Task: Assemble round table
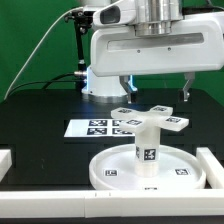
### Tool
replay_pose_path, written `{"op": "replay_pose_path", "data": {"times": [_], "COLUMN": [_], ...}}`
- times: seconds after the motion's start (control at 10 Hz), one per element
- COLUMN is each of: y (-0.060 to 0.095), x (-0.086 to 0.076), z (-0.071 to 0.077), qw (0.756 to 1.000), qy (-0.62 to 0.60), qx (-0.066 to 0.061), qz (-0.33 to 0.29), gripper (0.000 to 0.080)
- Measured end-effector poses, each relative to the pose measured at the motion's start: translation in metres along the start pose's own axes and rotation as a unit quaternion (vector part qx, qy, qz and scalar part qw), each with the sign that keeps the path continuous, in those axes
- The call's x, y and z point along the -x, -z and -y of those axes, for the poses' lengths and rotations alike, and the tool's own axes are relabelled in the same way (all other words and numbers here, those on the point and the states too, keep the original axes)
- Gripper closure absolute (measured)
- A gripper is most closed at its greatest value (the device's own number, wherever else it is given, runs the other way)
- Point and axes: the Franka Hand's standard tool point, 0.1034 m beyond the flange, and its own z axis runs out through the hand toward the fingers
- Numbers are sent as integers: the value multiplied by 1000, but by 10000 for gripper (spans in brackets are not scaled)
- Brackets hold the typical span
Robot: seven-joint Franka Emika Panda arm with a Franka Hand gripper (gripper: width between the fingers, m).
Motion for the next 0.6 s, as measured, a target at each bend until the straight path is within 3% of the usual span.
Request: {"op": "replay_pose_path", "data": {"times": [0.2, 0.6], "y": [-3, -5], "x": [0, 2], "z": [-7, -5], "qw": [997, 996], "qy": [72, 85], "qx": [8, 13], "qz": [-7, 1], "gripper": [150, 150]}}
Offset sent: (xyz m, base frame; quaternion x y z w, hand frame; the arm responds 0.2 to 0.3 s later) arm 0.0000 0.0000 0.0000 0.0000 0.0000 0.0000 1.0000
